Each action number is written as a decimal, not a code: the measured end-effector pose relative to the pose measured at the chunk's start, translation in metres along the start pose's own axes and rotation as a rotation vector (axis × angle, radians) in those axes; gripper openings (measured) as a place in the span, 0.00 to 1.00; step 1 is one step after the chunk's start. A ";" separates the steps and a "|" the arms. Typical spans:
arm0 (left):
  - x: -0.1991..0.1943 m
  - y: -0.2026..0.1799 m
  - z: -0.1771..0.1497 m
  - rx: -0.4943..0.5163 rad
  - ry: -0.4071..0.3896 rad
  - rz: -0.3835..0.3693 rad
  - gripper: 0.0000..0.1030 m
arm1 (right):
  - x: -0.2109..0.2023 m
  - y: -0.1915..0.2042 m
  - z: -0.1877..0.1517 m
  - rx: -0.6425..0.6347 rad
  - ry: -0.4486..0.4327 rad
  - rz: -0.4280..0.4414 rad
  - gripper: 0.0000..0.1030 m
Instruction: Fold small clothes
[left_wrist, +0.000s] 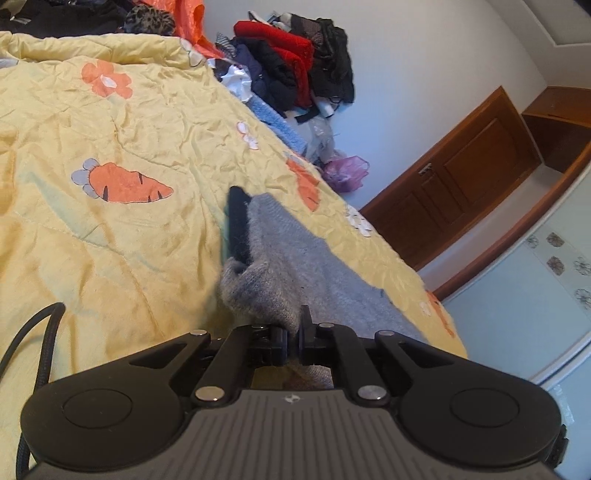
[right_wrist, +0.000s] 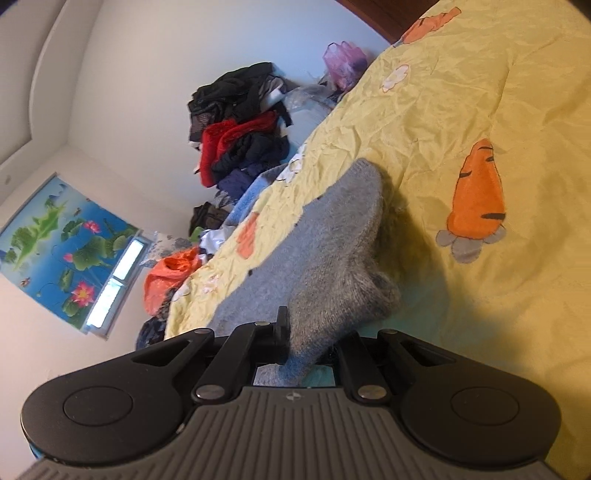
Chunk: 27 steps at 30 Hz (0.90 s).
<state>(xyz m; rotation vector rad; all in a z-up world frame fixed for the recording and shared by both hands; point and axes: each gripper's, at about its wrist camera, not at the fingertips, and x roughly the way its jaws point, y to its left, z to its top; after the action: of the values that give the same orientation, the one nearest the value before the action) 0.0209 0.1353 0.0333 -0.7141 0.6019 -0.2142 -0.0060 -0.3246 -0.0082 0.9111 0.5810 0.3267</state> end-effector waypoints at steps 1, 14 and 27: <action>-0.008 0.000 -0.003 0.003 0.007 -0.009 0.04 | -0.006 0.002 -0.003 -0.003 0.005 0.008 0.10; -0.060 0.023 -0.064 0.279 0.170 0.167 0.09 | -0.057 -0.032 -0.050 0.063 0.168 -0.090 0.33; 0.038 -0.020 0.061 0.414 -0.073 0.262 0.80 | 0.032 0.008 0.068 -0.349 0.044 -0.210 0.86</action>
<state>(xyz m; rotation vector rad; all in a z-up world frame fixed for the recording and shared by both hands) 0.0874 0.1398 0.0664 -0.2384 0.5525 -0.0640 0.0596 -0.3479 0.0199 0.5030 0.6313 0.2490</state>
